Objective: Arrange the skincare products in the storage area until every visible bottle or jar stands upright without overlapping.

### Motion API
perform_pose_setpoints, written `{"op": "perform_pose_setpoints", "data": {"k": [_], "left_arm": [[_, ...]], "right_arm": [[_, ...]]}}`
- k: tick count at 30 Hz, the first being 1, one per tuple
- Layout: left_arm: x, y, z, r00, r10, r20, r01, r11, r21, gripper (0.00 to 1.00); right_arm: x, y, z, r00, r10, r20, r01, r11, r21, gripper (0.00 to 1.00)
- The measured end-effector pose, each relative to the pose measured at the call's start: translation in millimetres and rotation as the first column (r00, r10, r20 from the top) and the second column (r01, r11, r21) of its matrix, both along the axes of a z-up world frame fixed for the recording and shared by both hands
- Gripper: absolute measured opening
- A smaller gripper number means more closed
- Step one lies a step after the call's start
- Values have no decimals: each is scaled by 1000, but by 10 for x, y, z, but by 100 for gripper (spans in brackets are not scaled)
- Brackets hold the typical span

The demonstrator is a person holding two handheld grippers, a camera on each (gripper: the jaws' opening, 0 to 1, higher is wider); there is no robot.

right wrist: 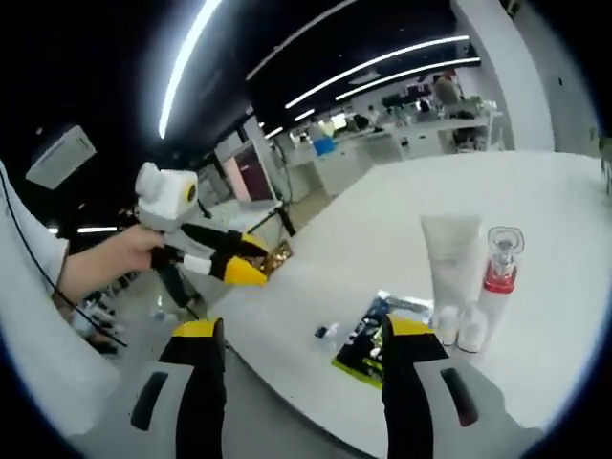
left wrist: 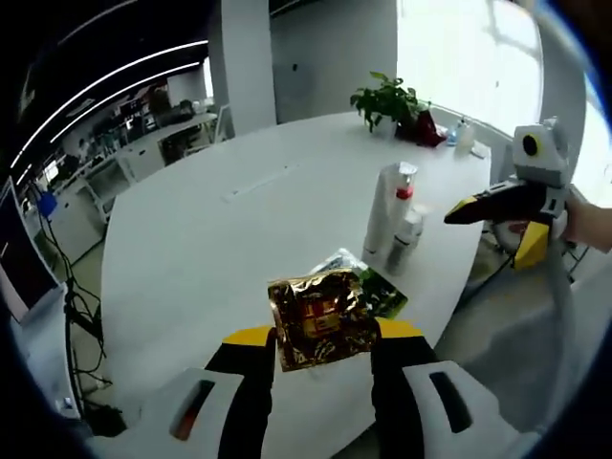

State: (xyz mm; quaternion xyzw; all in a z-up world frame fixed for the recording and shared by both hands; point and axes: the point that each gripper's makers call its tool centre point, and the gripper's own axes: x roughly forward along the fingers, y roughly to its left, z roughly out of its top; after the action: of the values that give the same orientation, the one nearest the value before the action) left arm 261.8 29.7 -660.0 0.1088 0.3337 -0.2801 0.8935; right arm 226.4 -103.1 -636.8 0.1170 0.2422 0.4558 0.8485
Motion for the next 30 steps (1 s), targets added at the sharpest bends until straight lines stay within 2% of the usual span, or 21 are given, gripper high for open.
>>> {"op": "perform_pose_setpoints", "data": {"k": [4,11,16,26,30], "left_arm": [[-59,-52,37,1000,-5,10,5,1000,-19,44],[-145,-178,182,999,-3,40,6,998,-62,44],[-213,-269,277,995,-34,95,35,999,-15,44],[-325,-355,322,988,-54,145,50,998,35,44],[-323,-344,322,987,-48,151,43,998,40,44]], "right_arm": [[28,100,39,999,-5,-51,10,996,90,61],[85,312,55,986,-12,-166,51,971,234,55],[123,488,129,972,-4,-235,85,937,338,47],[208,610,14,964,21,-267,66,947,314,26],[203,644,-2,963,34,-267,52,951,305,23]]}}
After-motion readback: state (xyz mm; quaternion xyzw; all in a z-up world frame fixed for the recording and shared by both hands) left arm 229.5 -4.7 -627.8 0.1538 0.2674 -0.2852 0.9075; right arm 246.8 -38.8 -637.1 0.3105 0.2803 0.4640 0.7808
